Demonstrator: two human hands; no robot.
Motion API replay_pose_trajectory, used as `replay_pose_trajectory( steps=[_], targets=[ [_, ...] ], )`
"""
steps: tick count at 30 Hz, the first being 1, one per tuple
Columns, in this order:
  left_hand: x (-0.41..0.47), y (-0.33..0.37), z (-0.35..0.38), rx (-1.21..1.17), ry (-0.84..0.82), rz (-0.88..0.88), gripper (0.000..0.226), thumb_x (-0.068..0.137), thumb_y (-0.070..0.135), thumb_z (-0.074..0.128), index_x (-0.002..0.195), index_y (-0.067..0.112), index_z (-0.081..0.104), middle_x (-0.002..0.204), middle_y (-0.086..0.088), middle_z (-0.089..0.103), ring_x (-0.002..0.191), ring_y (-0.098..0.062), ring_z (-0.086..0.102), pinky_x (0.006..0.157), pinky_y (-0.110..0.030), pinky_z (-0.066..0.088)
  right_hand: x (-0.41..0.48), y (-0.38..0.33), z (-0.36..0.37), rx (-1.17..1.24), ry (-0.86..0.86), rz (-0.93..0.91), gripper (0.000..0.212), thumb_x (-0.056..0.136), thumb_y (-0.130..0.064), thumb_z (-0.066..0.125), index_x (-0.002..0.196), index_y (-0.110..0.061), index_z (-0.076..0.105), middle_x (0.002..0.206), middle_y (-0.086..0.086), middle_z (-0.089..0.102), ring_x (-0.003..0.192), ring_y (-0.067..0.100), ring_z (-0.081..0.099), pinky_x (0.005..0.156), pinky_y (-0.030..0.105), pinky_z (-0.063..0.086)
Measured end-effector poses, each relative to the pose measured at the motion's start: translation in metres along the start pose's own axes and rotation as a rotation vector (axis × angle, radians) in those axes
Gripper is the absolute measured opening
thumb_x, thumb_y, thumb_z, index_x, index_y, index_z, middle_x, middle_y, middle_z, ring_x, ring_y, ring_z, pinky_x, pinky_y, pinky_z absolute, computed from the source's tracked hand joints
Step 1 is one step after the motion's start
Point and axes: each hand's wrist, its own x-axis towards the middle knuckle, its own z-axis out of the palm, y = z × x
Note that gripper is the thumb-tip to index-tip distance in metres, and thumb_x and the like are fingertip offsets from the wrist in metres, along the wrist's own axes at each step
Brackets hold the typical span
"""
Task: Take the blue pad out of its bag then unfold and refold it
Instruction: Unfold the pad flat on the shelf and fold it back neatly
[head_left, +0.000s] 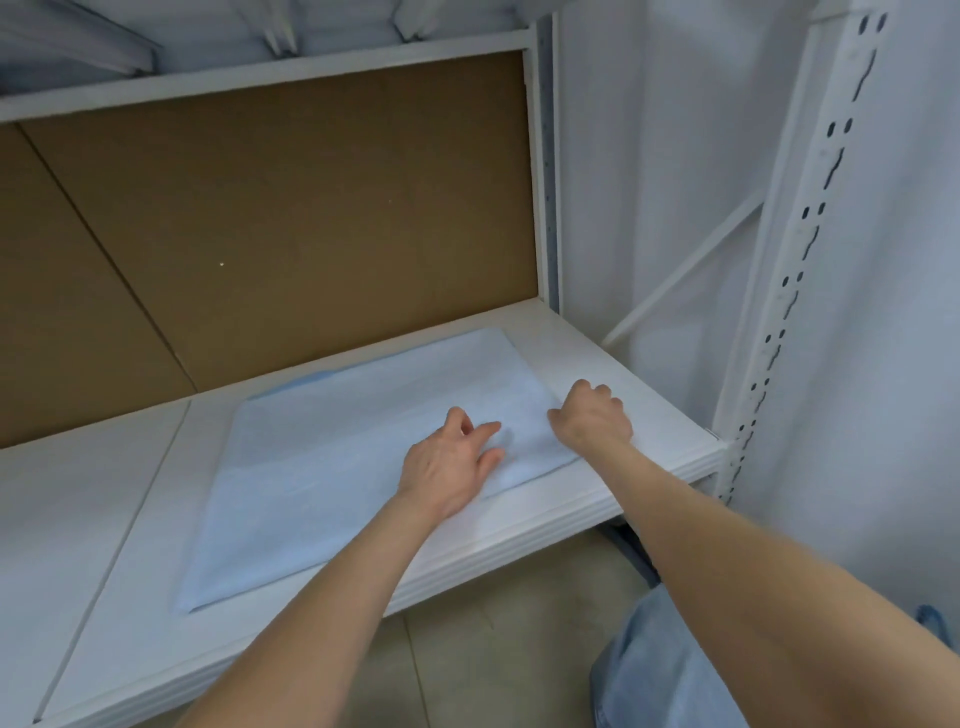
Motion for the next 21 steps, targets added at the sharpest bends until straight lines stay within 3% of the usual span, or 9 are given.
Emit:
replay_pose_trajectory(
  steps=[3,5,7,10,14,17,21],
  targets=[
    [0.008,-0.03,0.005,-0.041,0.012,-0.139,0.048,0.099,0.046,0.031,0.145,0.033,0.032,0.145,0.002,0.029,0.13,-0.018,0.038,0.097,-0.036,0.045,0.012,-0.019,0.019,-0.052,0.026,-0.105,0.043,0.095,-0.027,0.048,0.134,-0.011,0.039,0.136,0.012,0.04,0.126,0.03,0.039,0.099,0.037,0.037],
    [0.014,-0.05,0.008,-0.053,-0.056,-0.201,0.052,0.1,0.047,0.029,0.149,0.031,0.023,0.154,0.0,0.019,0.14,-0.02,0.025,0.109,-0.035,0.033,0.023,-0.031,0.03,-0.07,0.053,-0.143,0.047,0.094,-0.026,0.048,0.137,-0.014,0.035,0.138,0.012,0.038,0.128,0.03,0.036,0.103,0.037,0.033],
    [0.018,-0.064,0.011,-0.054,-0.126,-0.252,0.056,0.1,0.049,0.026,0.151,0.031,0.015,0.159,-0.001,0.01,0.146,-0.021,0.013,0.117,-0.036,0.019,0.027,-0.036,0.036,-0.099,0.04,-0.156,0.048,0.095,-0.027,0.047,0.139,-0.015,0.033,0.138,0.011,0.037,0.128,0.03,0.036,0.102,0.038,0.034],
    [0.021,-0.085,0.019,-0.04,-0.215,-0.342,0.058,0.099,0.053,0.024,0.151,0.034,0.009,0.16,-0.001,0.003,0.148,-0.02,0.004,0.119,-0.042,0.011,0.035,-0.036,0.049,-0.168,0.032,-0.137,0.043,0.096,-0.027,0.045,0.137,-0.014,0.036,0.135,0.012,0.039,0.123,0.031,0.038,0.097,0.037,0.037],
    [0.019,-0.097,0.026,-0.102,-0.29,-0.37,0.058,0.099,0.053,0.022,0.152,0.034,0.01,0.16,-0.002,0.003,0.148,-0.017,0.004,0.119,-0.042,0.01,0.038,-0.033,0.056,-0.216,0.057,-0.106,0.043,0.094,-0.02,0.043,0.135,-0.014,0.035,0.132,0.013,0.039,0.12,0.031,0.037,0.096,0.038,0.038],
    [0.012,-0.118,0.021,-0.052,-0.164,-0.43,0.054,0.101,0.046,0.024,0.151,0.028,0.019,0.159,-0.003,0.014,0.147,-0.018,0.011,0.117,-0.042,0.015,0.039,-0.037,0.057,-0.237,0.068,-0.058,0.043,0.092,-0.016,0.038,0.135,-0.016,0.036,0.132,0.011,0.038,0.121,0.031,0.035,0.098,0.04,0.035],
    [-0.011,-0.172,0.005,0.062,-0.045,-0.7,0.045,0.1,0.025,0.033,0.145,0.021,0.033,0.153,-0.008,0.026,0.143,-0.022,0.02,0.112,-0.042,0.025,0.04,-0.051,0.063,-0.301,0.1,-0.128,0.047,0.094,-0.018,0.037,0.141,-0.018,0.032,0.141,0.011,0.03,0.132,0.034,0.026,0.107,0.045,0.027]
  ],
)
